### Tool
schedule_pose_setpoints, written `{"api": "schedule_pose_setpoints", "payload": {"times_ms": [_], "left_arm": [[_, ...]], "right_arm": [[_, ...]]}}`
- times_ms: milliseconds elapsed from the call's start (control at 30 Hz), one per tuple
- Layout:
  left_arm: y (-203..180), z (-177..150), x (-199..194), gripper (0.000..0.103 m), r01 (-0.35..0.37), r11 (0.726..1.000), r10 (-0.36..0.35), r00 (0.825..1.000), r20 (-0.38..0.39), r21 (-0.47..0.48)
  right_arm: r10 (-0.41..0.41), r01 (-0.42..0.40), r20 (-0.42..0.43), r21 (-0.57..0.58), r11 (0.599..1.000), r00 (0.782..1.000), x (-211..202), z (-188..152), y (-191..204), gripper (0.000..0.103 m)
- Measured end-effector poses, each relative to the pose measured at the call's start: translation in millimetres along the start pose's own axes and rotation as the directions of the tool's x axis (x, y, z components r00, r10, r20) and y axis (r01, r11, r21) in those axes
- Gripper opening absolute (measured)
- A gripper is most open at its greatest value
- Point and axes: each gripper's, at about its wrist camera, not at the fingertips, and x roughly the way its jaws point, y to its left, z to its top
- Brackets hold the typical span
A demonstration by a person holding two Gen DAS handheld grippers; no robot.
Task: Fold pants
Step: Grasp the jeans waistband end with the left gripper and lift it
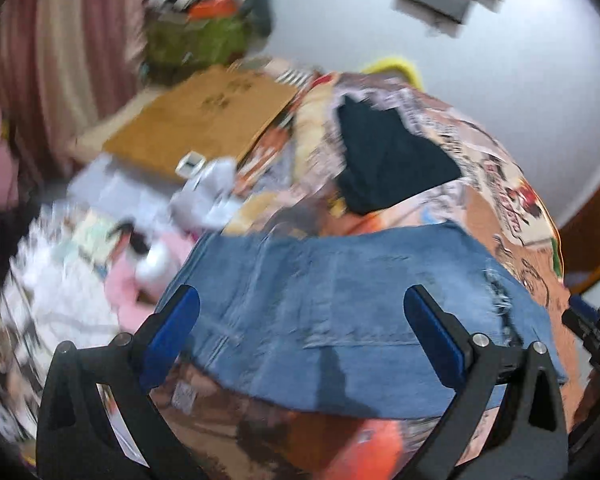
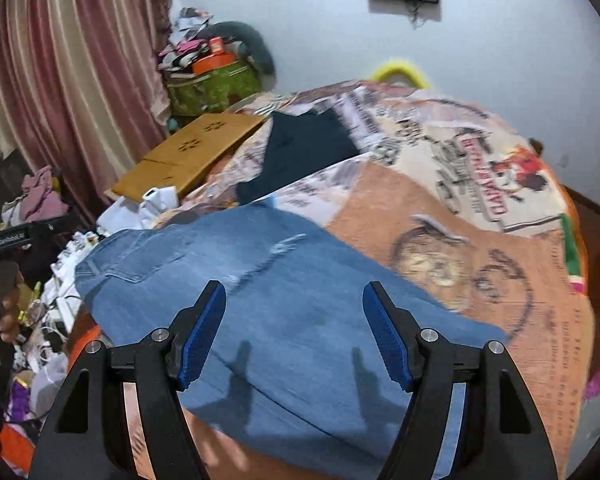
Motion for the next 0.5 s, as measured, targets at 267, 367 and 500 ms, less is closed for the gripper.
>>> {"api": "schedule_pose_setpoints", "payload": {"times_ms": [267,367,500], "left_arm": [[52.4,-31.8,35.4,0.103,0.053,0.984,-0.083,0.981,-0.177,-0.167],[61.3,-43.9,47.5,0.103,0.088,0.970,-0.143,0.961,-0.237,-0.227],[67.6,-56.0,58.7,0.103,0.143,0.942,-0.234,0.929,-0.288,-0.304]], "right_arm": [[0.090,-0.087,-0.119,0.035,0.996,0.989,49.8,-2.2,21.6,0.068],[0.160,-0.145,-0.168,0.097,0.985,0.973,63.9,-7.5,18.5,0.068],[0.171,-0.157,-0.169,0.095,0.983,0.971,65.9,-11.0,20.9,0.070]]}}
